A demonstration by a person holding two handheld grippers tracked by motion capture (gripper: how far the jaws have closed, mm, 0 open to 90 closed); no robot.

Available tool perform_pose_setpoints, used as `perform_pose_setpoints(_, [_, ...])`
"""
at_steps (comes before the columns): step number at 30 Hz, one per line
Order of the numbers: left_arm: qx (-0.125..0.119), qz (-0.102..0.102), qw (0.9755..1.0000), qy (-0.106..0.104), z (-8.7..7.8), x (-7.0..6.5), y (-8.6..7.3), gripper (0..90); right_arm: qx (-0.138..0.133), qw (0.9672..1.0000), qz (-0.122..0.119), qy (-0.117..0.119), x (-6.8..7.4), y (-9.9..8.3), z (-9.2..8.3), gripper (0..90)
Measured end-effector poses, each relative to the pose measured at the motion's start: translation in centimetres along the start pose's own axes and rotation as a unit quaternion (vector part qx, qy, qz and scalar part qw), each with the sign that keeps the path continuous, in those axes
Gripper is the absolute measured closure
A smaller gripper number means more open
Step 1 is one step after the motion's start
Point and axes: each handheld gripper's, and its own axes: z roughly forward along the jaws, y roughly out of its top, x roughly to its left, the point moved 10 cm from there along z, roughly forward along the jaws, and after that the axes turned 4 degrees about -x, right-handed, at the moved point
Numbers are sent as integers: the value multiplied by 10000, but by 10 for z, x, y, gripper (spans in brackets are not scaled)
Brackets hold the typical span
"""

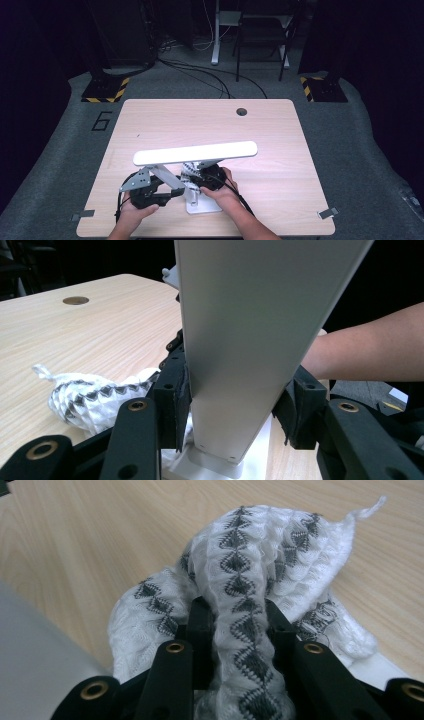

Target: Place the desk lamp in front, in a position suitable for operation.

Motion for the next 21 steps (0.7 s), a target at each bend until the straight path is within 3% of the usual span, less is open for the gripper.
perform_pose_setpoints(6, [-4, 10, 10000, 5, 0, 0, 0, 531, -100, 9996, 188, -163, -9, 2, 4, 716])
perform_pose_setpoints(11, [-1, 14, 10000, 8, 0, 0, 0, 532, -112, 9994, 148, -286, -15, 5, 6, 716])
perform_pose_setpoints(21, [-9, 5, 10000, 15, 0, 0, 0, 531, -156, 9966, 660, -472, -36, 5, 5, 716])
